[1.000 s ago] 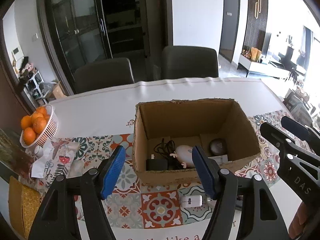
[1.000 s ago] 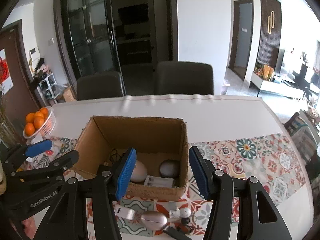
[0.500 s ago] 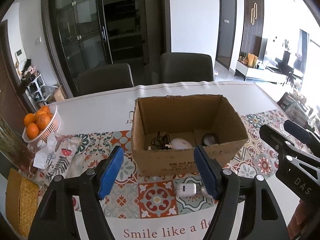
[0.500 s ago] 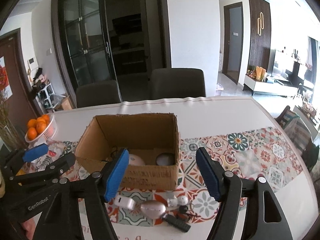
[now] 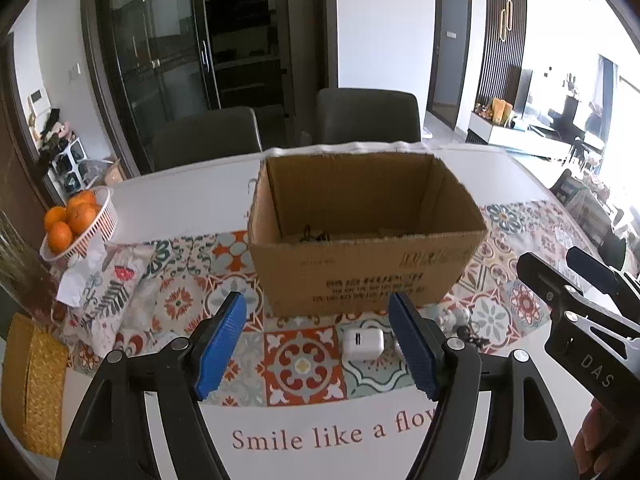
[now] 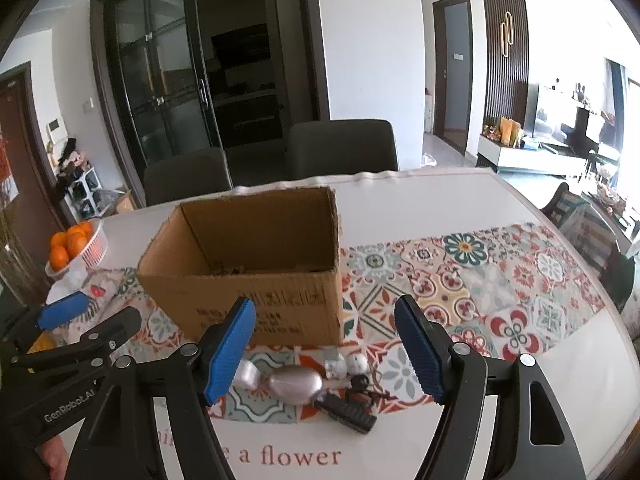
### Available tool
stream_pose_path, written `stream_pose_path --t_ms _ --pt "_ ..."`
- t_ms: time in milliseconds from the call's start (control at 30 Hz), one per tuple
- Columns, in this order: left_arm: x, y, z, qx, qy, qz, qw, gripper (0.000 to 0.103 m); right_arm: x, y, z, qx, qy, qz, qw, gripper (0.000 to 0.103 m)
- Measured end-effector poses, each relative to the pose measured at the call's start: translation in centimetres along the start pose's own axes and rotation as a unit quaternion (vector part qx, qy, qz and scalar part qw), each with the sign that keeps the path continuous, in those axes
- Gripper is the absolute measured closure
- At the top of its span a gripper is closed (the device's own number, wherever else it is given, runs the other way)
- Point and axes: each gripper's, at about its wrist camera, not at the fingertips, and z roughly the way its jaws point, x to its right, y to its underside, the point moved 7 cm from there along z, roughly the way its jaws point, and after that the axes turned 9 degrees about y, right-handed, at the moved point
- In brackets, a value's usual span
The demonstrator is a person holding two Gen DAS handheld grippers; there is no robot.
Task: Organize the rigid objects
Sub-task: 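Move both open grippers back toward the remaining items on the table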
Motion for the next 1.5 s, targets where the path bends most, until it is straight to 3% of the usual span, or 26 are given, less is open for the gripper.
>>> stream_pose_path --t_ms 900,1500 --pt "0.3 4.8 4.6 -0.057 0.01 -0.024 0.9981 0.03 0.3 4.8 3.4 -0.061 -0.001 -0.011 0.998 0.03" --pt "0.7 6.8 8.9 -0.084 0.026 -0.035 0.9955 0.03 0.6 7.4 7.8 -0.112 -0.008 -0.026 0.993 0.03"
